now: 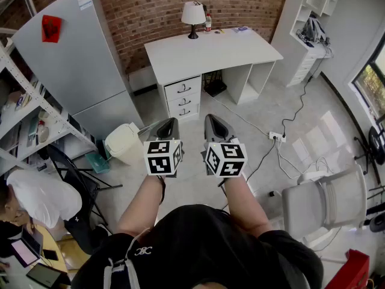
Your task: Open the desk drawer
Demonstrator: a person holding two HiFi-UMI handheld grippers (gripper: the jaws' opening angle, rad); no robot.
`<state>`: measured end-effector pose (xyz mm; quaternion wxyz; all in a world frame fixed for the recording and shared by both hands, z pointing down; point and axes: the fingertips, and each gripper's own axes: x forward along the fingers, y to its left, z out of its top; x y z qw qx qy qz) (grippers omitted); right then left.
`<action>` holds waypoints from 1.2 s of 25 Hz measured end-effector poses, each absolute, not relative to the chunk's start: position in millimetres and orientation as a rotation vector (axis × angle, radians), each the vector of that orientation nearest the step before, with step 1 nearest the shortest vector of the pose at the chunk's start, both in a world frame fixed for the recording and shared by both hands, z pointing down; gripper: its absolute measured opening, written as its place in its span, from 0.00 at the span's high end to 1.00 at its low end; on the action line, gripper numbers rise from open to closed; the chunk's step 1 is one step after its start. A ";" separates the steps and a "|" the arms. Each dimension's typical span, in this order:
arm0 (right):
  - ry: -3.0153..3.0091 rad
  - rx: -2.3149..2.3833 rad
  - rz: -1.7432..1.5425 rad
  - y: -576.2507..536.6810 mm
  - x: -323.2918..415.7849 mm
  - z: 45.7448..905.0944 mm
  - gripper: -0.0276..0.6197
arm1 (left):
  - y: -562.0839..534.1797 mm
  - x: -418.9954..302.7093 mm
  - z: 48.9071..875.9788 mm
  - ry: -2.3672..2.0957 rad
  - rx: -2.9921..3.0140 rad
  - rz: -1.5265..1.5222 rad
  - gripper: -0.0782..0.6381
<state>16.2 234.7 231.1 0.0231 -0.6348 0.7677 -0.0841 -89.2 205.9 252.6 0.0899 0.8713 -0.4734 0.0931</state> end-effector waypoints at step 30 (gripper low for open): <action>2.492 -1.864 -0.349 198.3 89.5 265.1 0.97 | 165.5 0.6 278.9 -1.423 2.532 0.346 0.90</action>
